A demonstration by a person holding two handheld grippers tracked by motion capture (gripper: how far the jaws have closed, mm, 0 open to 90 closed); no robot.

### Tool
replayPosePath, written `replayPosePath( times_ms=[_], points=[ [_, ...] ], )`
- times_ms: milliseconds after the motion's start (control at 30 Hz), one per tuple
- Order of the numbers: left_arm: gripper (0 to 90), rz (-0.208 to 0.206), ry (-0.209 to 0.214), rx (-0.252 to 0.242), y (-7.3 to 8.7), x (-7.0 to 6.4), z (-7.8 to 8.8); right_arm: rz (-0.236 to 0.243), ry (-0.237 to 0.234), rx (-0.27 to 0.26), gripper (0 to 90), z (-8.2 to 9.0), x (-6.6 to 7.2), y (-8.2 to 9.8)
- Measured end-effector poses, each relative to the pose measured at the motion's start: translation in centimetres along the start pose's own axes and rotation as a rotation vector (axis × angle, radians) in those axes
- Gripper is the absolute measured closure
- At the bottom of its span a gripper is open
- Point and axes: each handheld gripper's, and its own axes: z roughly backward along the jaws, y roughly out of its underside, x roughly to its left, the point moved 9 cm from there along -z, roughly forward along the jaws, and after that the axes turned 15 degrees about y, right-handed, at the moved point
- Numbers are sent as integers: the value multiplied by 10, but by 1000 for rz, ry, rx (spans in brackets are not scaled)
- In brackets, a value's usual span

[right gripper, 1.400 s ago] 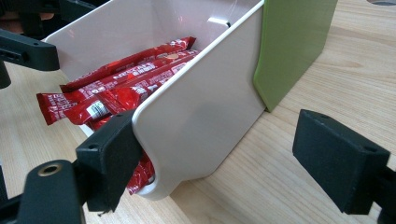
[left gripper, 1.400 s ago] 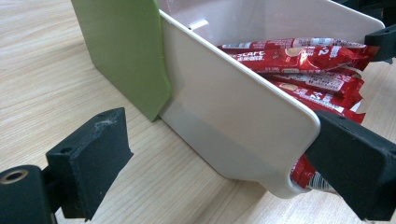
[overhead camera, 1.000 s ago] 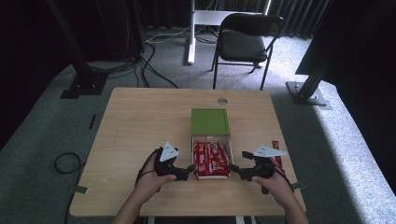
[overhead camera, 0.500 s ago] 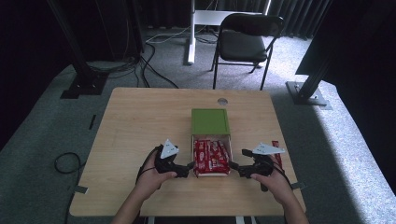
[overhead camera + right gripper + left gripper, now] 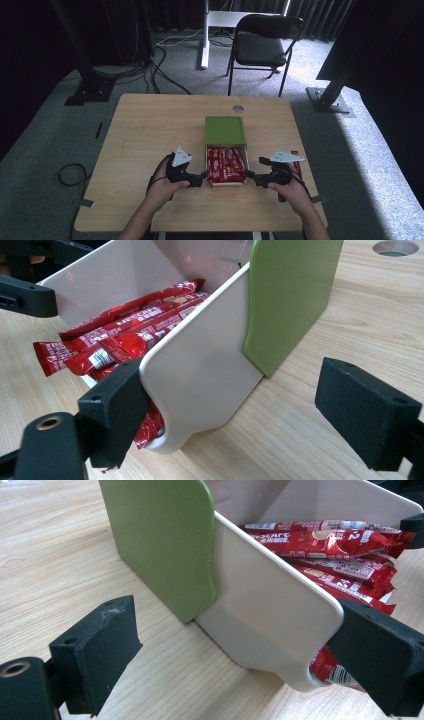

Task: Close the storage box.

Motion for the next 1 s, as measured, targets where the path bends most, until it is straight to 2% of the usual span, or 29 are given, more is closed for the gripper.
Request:
replayPosePath(
  times_ms=[200,1000],
  points=[
    [78,2,-1,0,-2,2,-1,-15,5,0,140,-2,-2,-1],
    [78,14,-12,-4,-12,15,-5,-25,19,-8,140,-11,-9,-12]
  ],
)
